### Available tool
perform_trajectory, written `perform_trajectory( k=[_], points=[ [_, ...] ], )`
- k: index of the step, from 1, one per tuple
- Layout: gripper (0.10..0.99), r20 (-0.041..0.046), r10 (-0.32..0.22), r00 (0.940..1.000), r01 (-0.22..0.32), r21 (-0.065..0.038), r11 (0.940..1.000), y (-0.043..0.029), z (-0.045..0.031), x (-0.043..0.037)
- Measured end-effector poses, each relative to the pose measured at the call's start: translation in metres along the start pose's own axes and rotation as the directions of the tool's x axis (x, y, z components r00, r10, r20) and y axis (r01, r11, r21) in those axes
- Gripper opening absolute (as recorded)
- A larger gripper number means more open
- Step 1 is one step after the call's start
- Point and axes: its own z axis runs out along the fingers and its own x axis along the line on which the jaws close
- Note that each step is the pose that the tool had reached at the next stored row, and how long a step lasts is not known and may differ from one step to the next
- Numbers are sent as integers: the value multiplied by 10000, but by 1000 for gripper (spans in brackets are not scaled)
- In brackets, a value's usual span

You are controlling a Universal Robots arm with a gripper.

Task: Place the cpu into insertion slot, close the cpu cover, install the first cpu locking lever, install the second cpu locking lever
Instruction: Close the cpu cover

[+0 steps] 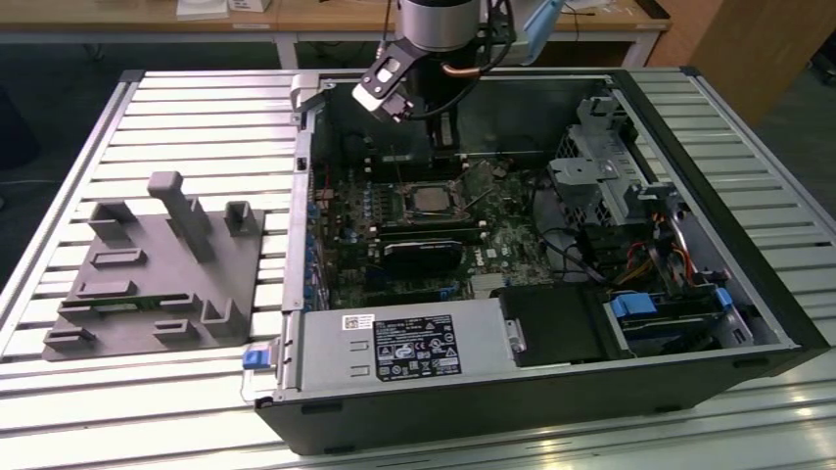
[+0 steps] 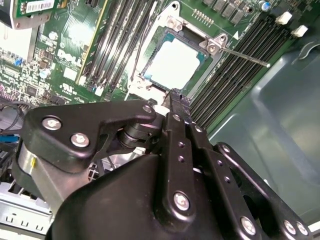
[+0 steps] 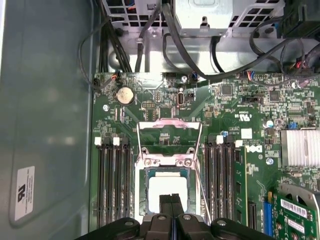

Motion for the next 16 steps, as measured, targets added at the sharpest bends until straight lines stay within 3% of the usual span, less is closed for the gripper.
perform_trajectory(
  k=[16],
  points=[
    [106, 0, 0, 10000, 0, -1, 10000, 140, 13, 2]
  ],
)
